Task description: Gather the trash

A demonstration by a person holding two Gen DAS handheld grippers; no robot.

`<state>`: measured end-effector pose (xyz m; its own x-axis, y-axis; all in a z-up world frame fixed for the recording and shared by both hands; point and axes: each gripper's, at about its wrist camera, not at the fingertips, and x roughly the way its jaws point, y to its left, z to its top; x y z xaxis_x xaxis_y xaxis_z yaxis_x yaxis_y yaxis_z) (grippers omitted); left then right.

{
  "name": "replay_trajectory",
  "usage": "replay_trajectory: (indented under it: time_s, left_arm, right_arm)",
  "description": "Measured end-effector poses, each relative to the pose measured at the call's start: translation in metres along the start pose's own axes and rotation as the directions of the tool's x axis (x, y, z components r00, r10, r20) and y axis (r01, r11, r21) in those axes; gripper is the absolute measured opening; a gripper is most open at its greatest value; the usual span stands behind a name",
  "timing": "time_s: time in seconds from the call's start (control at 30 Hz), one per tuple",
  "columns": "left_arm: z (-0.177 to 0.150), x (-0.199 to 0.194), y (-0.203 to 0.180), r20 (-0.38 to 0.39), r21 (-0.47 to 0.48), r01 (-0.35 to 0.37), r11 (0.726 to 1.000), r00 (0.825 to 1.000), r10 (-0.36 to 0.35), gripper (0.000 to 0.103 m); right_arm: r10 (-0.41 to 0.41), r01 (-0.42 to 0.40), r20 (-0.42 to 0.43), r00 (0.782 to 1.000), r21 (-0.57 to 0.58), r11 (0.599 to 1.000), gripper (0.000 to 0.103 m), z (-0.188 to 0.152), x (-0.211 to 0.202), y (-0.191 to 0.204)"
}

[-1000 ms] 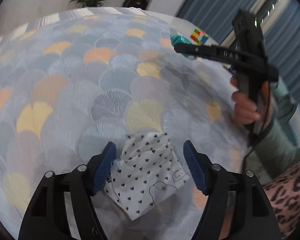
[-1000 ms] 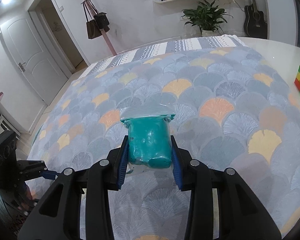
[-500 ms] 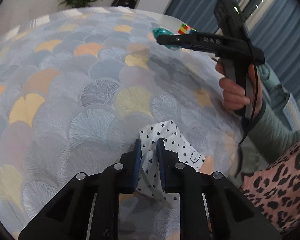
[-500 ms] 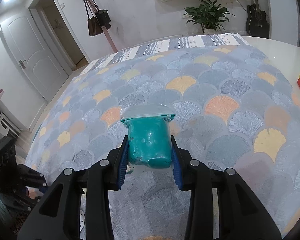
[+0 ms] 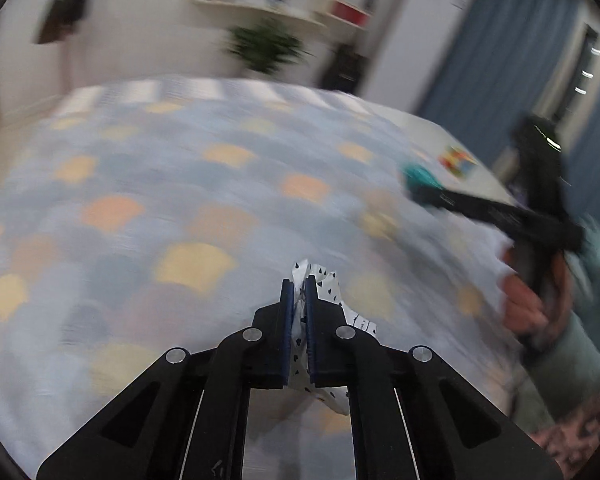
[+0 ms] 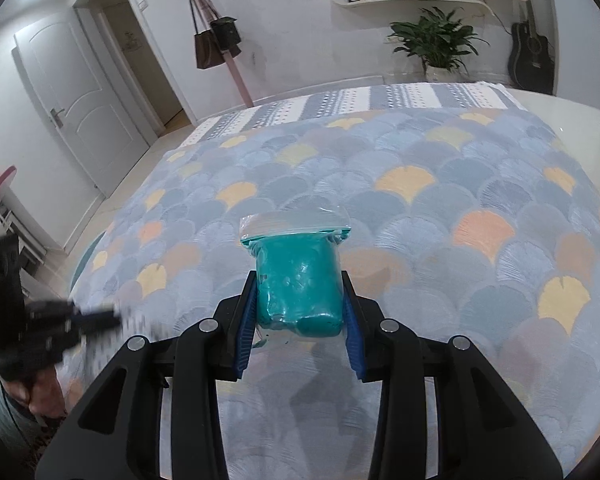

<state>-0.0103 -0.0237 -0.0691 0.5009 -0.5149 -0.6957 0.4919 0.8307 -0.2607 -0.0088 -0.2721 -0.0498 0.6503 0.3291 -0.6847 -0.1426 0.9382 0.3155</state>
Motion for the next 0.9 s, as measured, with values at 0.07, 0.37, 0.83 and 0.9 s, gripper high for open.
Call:
replay_trajectory:
  time_s: [0.07, 0.37, 0.83, 0.9]
  left_arm:
    - [0.001, -0.005, 0.011, 0.033, -0.036, -0.078, 0.996, 0.996, 0.079, 0.004]
    - [-0.019, -0.007, 0.02, 0.008, -0.064, -0.169, 0.983, 0.985, 0.17, 0.025]
    - [-0.023, 0.021, 0.002, -0.06, -0.001, -0.211, 0.977, 0.976, 0.211, 0.015]
    - [-0.024, 0.021, -0.003, -0.06, 0.016, -0.208, 0.978, 0.976, 0.209, 0.008]
  right_arm:
    - [-0.005, 0.004, -0.007, 1.0, -0.029, 1.0, 0.035, 0.0, 0.005, 0.011]
    - [-0.025, 0.022, -0.048, 0.999, -0.075, 0.997, 0.035, -0.009, 0.027, 0.029]
    - [-0.078, 0.07, -0.07, 0.995, -0.102, 0.992, 0.035, -0.02, 0.043, 0.032]
    - [-0.088, 0.082, -0.061, 0.994, -0.1, 0.992, 0.035, -0.02, 0.042, 0.032]
